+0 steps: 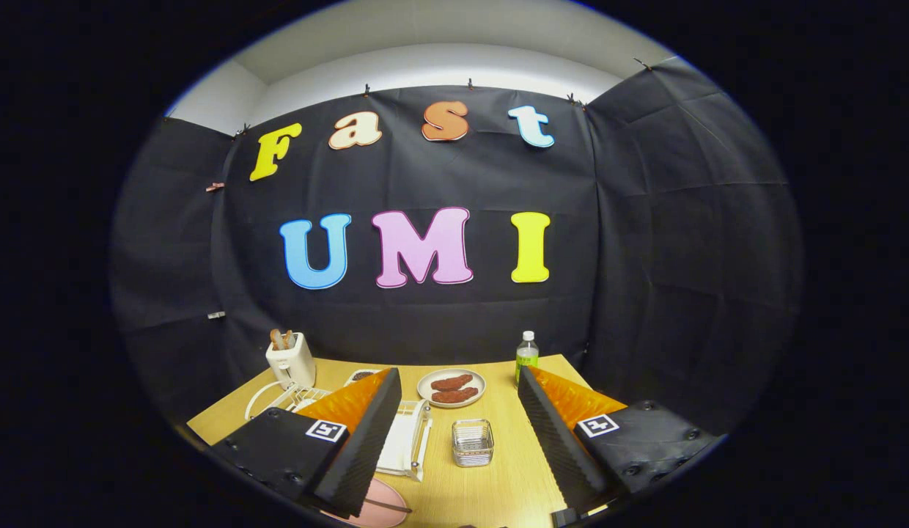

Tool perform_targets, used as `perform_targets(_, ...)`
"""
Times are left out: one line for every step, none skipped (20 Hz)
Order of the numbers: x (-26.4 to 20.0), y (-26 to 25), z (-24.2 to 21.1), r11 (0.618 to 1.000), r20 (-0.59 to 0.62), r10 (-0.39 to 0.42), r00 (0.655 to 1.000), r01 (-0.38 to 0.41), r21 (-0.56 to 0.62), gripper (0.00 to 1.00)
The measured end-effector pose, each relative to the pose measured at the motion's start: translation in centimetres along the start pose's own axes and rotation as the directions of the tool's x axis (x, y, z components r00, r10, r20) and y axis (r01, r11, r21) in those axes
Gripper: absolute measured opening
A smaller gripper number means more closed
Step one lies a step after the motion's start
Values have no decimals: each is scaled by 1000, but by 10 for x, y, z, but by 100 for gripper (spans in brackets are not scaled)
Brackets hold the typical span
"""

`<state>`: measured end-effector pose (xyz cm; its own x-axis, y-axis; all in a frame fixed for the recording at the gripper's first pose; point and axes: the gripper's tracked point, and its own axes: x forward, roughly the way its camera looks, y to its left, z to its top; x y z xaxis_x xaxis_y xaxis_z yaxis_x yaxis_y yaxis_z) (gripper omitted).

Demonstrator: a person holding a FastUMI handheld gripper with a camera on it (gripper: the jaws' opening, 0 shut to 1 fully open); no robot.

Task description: Take the plate from the dish rack, then take the spoon from the basket and place it into the plate.

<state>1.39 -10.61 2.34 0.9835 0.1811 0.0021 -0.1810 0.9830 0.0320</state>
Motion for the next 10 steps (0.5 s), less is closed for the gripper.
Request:
perform_targets(-1, 6, 0, 1000, -1, -3, 1000, 3, 6, 98)
perform_targets(-2, 12, 0, 1000, 0, -6, 1000, 6, 11, 98)
perform_targets(-1, 14, 2, 1000, 8, -11, 1000, 11, 11, 98)
perform_targets(-1, 16, 4, 1000, 14, -21, 1000, 21, 7, 98)
perform_targets(-1, 19, 4, 1000, 16, -26, 1000, 26, 3, 98)
perform_targets(-1, 22, 4, 999, 18, -32, 999, 32, -2, 98)
perform_targets(0, 24, 4, 999, 17, -38, 999, 38, -6, 98)
perform_targets(-1, 27, 4, 999, 12, -37, 999, 37, -6, 98)
perform_targets(-1, 31, 5, 999, 5, -34, 999, 34, -2, 98)
perform_targets(-1, 33, 5, 999, -3, -33, 999, 33, 1, 98)
